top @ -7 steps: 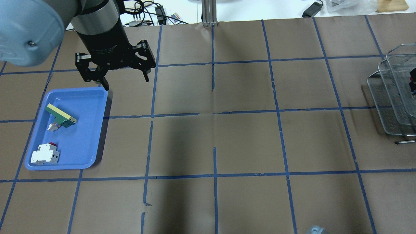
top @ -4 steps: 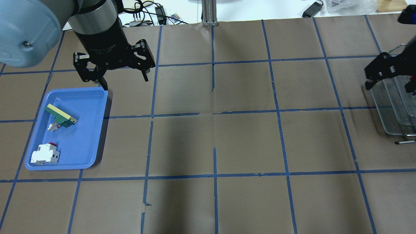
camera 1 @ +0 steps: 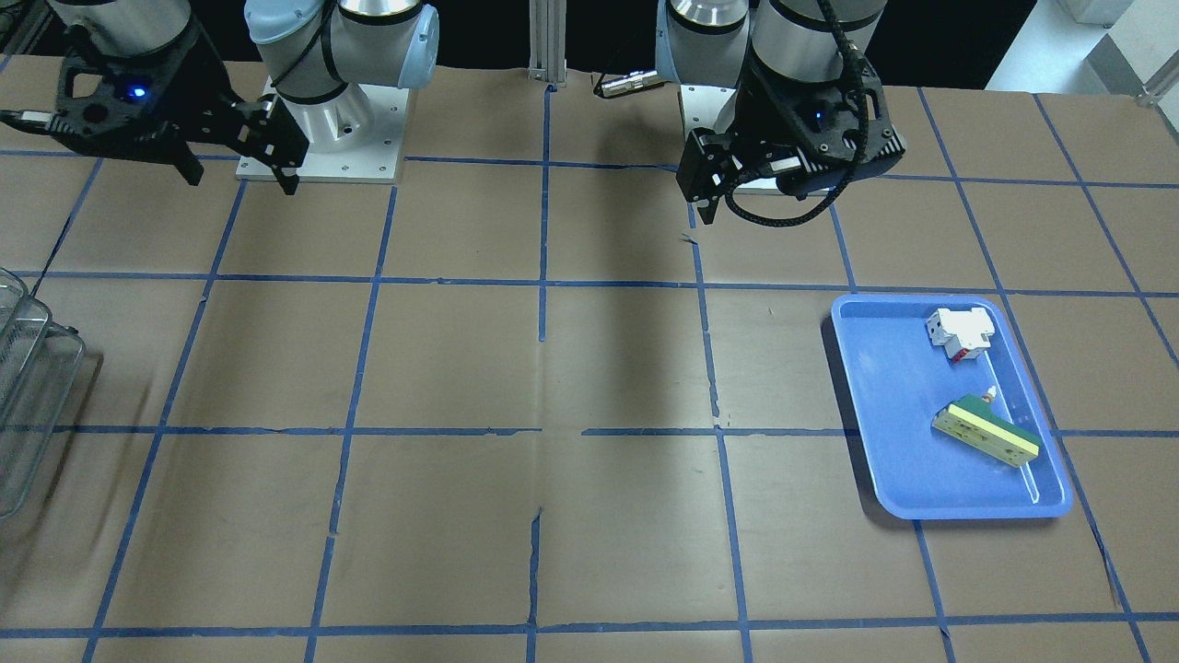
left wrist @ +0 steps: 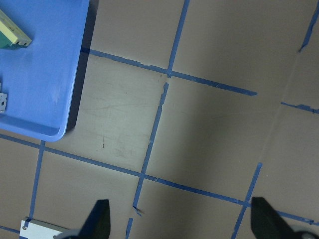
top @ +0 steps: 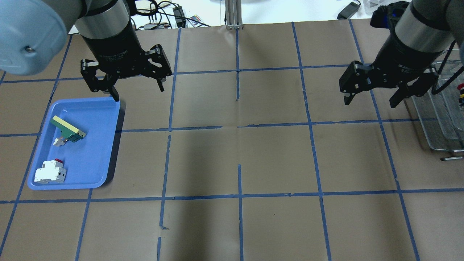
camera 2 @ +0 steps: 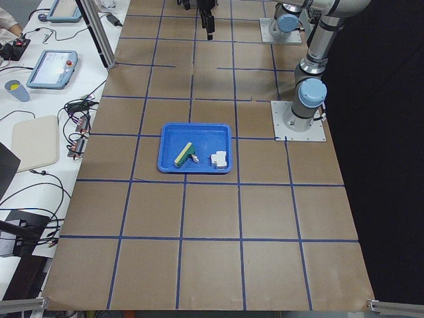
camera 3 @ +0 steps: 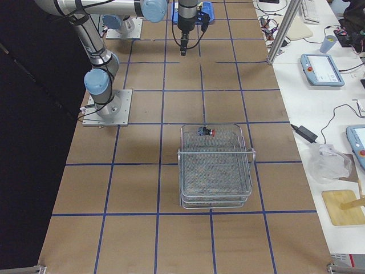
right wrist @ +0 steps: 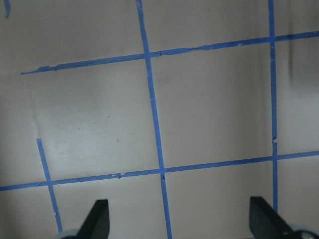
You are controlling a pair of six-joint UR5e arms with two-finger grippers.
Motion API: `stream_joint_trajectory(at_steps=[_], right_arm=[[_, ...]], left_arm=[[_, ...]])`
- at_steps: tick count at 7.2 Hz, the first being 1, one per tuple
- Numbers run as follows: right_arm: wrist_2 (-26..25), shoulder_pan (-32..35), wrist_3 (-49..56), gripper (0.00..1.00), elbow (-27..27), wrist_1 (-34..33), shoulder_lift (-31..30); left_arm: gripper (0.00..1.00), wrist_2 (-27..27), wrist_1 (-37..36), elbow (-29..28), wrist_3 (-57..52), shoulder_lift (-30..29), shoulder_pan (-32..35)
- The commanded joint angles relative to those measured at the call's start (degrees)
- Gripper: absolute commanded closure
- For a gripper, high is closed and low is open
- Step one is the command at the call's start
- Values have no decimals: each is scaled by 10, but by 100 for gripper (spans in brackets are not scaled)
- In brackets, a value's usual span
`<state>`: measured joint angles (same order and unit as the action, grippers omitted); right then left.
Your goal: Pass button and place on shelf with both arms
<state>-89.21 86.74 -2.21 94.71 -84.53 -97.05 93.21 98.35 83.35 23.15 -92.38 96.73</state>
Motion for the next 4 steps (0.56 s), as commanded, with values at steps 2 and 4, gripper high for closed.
stream_joint_trajectory(at_steps=[2,4], right_arm=[[0,63,-14,0,-13,16,1],[7,55,-13,0,-12,17,2]], left_arm=[[0,-6,-5,-15,-94,4,-41],[0,-7,-8,-6,-99,-5,-37]])
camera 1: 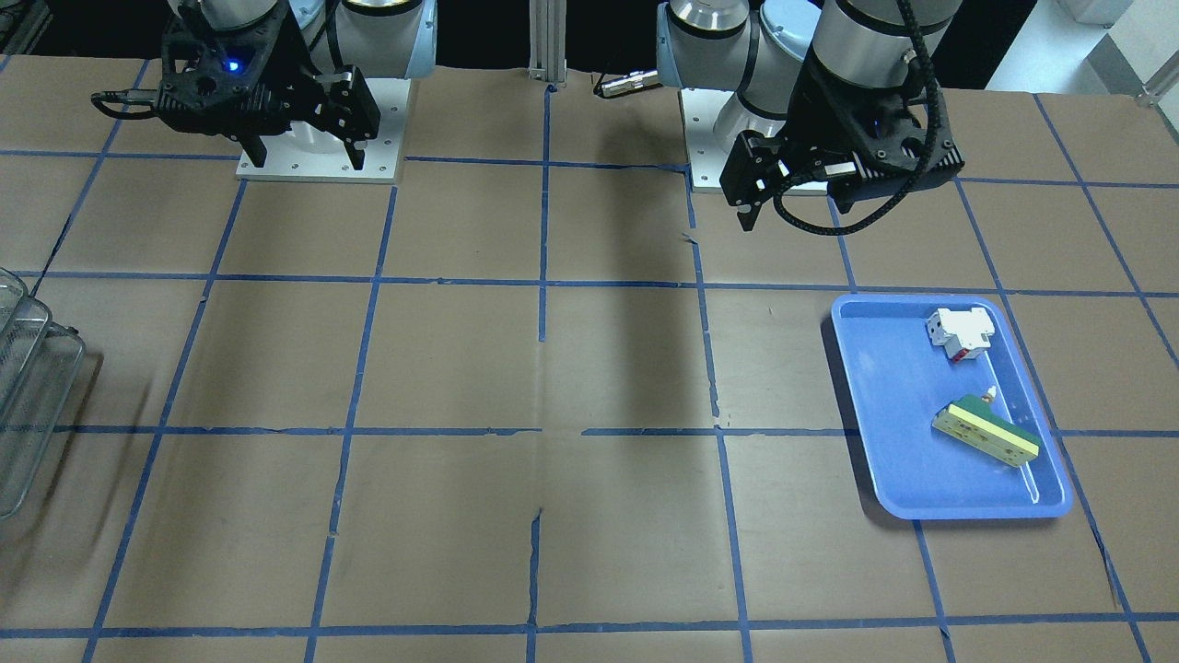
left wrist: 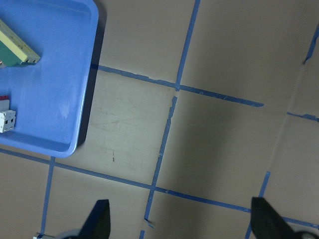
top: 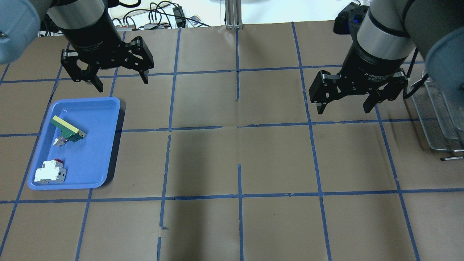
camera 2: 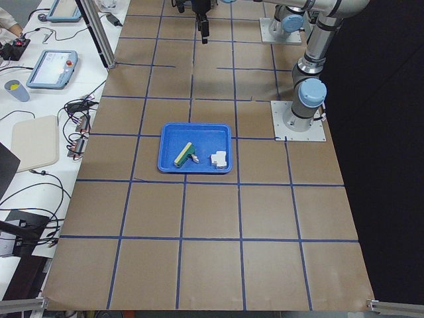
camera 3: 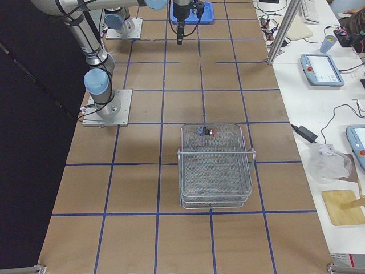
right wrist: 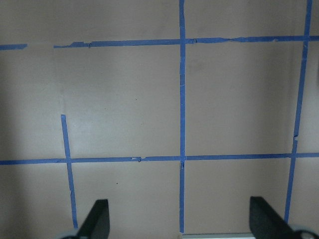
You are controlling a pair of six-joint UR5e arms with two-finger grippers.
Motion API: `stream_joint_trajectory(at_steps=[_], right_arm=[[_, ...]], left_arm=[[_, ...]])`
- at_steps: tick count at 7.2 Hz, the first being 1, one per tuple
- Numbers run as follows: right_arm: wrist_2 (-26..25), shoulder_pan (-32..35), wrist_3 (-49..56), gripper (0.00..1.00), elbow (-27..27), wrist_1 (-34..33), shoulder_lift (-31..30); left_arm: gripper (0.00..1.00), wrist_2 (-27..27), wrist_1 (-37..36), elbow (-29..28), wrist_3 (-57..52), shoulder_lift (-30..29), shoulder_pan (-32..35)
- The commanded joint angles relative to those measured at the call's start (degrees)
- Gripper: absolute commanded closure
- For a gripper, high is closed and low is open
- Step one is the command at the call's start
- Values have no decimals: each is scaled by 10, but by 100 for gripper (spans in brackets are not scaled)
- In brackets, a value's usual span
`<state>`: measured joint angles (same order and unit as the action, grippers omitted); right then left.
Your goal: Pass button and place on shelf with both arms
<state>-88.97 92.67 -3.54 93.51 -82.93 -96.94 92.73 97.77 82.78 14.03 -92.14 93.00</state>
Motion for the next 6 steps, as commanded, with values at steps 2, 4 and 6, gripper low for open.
stream_joint_trajectory(at_steps=[2,4,6], right_arm=[[1,-26,0,0,-5,27,0],[6,-28,0,0,-18,37,2],[7,-28,0,0,-10,37,2]], left_arm=[[0,-23,-5,0,-12,-17,-2],[0,-51,-28,3,-24,-24,-3],[0,-49,-26,5,-25,-23,-2]])
